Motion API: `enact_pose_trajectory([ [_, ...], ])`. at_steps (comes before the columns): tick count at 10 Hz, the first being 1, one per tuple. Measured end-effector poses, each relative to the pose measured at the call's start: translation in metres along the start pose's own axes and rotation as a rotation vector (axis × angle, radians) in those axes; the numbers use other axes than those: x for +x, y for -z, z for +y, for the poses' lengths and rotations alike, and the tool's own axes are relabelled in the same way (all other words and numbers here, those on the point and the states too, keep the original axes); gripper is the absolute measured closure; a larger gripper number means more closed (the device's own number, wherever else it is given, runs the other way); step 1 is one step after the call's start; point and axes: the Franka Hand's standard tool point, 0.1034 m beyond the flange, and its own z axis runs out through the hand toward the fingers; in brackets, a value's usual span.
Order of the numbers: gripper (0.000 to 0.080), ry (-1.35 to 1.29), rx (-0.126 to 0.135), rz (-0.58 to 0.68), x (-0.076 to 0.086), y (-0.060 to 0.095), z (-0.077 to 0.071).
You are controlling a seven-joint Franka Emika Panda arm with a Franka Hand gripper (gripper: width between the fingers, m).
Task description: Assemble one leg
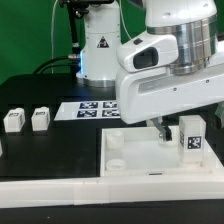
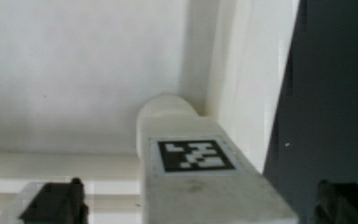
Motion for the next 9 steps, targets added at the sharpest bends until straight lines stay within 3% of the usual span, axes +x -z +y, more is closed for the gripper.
enact_pose_trajectory([
  [2, 0.015, -0.001, 0.001, -0.006, -0.0006, 0.0002, 0.0008],
  [3, 0.03, -0.001, 0.001, -0.006, -0.0007, 0.0, 0.0008],
  [4, 0.03, -0.027, 0.001, -0.006, -0.0008, 0.0, 0.0007],
  [5, 0.0507, -0.026, 0.001, -0.006, -0.0008, 0.0, 0.0008],
  [9, 0.0505, -0.395, 0.003, -0.006, -0.0008, -0.0002, -0.0001],
])
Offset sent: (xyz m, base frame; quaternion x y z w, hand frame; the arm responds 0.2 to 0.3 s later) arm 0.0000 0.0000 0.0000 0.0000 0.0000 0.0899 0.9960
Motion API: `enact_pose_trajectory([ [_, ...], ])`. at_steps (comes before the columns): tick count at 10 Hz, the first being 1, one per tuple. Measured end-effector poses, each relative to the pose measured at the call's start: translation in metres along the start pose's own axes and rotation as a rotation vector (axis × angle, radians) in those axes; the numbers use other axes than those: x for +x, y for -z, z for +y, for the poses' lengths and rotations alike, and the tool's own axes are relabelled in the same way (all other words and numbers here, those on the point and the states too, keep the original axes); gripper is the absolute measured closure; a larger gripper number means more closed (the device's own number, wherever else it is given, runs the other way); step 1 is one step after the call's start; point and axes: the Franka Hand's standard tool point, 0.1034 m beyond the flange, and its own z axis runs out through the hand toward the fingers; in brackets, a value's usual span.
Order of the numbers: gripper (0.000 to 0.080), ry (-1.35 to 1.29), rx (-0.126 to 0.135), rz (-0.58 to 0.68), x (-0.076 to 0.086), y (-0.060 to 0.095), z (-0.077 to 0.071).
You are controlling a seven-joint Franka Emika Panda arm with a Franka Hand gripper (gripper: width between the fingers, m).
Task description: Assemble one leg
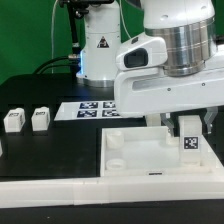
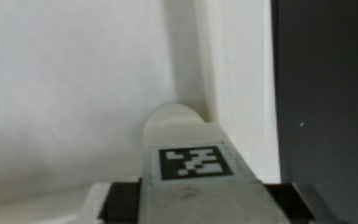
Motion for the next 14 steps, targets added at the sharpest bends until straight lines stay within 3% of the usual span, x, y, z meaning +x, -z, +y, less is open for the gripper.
enact_pose_trajectory([
  [2, 0.0505, -0.363, 0.011, 0.005, 0.001, 0.001, -0.002],
  [4, 0.0505, -0.734, 0.044, 0.012, 0.0, -0.003, -0.004],
  [6, 0.0505, -1.063, 0.091, -0.009, -0.002, -0.005, -0.013],
  [7, 0.0505, -1.201, 0.101, -0.011, -0.003, -0.005, -0.019],
  [10, 0.0505, -1.247, 0.107, -0.017, -0.003, -0.005, -0.019],
  [12, 0.0202, -1.129, 0.103, -0.013, -0.003, -0.006, -0.018],
  [14, 0.0159, -0.954, 0.096, -0.006, -0.003, -0.006, -0.014],
])
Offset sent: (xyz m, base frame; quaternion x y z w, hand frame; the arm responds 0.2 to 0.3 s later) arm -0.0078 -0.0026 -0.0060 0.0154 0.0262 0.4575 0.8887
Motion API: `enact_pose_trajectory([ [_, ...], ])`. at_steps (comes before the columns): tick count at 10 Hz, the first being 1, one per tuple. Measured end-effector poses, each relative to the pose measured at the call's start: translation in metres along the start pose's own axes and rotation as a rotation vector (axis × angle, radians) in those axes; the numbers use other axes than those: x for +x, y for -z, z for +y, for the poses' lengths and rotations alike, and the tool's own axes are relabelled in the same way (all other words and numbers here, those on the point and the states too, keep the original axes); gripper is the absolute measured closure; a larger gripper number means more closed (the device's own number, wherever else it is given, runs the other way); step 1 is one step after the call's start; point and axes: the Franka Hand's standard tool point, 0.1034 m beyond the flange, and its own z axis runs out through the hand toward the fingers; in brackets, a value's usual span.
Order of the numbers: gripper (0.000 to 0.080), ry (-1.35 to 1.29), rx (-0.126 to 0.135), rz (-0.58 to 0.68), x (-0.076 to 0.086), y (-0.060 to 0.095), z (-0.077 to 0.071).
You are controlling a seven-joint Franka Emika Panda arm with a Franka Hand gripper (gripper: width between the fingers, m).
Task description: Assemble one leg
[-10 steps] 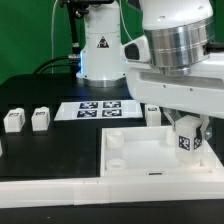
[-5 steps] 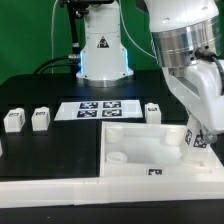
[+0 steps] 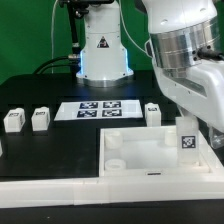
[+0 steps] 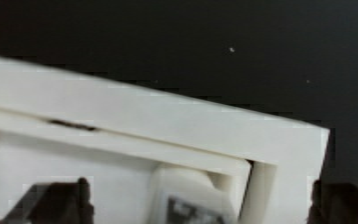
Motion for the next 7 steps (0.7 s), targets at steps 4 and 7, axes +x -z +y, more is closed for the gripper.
enact_pose_trajectory([
  [4, 0.015, 0.498, -0.031, 0.026, 0.0018, 0.0012, 0.0014],
  [7, 0.015, 0.918, -0.061, 0.036, 0.0084, 0.001, 0.0038],
])
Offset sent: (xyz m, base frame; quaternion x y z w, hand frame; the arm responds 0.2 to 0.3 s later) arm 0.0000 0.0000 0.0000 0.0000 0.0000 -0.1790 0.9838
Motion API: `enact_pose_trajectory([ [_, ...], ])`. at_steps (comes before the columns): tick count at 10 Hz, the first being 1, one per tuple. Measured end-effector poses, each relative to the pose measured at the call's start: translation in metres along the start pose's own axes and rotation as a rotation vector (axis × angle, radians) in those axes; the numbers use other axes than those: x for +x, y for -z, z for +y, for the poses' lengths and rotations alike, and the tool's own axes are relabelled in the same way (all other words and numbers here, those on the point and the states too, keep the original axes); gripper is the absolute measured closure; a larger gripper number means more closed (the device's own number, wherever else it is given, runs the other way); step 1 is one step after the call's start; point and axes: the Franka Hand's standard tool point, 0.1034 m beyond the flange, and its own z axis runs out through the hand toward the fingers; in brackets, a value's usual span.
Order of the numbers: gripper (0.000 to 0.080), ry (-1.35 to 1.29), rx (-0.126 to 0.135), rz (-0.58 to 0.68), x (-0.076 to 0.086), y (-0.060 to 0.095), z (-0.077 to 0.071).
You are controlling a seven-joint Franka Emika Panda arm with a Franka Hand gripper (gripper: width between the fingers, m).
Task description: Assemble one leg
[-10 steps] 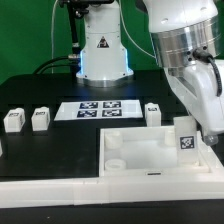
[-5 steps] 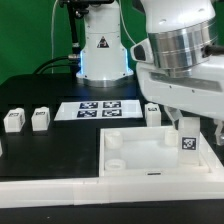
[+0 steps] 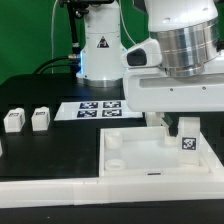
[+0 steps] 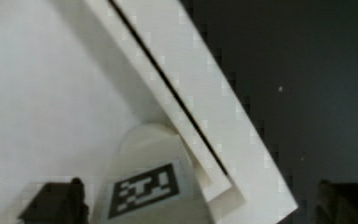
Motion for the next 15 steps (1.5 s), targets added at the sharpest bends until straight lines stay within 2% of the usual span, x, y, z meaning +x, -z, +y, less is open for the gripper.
enact_pose_trajectory([
  [1, 0.015, 0.085, -0.006, 0.007, 0.0036, 0.0015, 0.0041],
  [2, 0.015, 0.031, -0.003, 0.006, 0.0025, 0.0009, 0.0026],
  [3, 0.0247, 0.025, -0.003, 0.006, 0.0023, 0.0008, 0.0024],
  [4, 0.0396, 0.004, -0.001, 0.005, 0.0023, 0.0008, 0.0023],
  [5, 0.0396, -0.115, 0.002, 0.004, 0.0021, 0.0004, 0.0031],
  [6, 0.0505, -0.201, 0.004, 0.003, 0.0019, 0.0003, 0.003],
  [8, 0.0505, -0.385, 0.016, -0.003, 0.0016, 0.0002, 0.0021],
  [12, 0.0505, -1.107, 0.089, -0.053, 0.0054, 0.0008, 0.0009],
  [14, 0.0505, -1.172, 0.093, -0.061, 0.005, 0.0004, 0.0004],
  [15, 0.0366, -1.168, 0.093, -0.061, 0.005, 0.0004, 0.0004],
])
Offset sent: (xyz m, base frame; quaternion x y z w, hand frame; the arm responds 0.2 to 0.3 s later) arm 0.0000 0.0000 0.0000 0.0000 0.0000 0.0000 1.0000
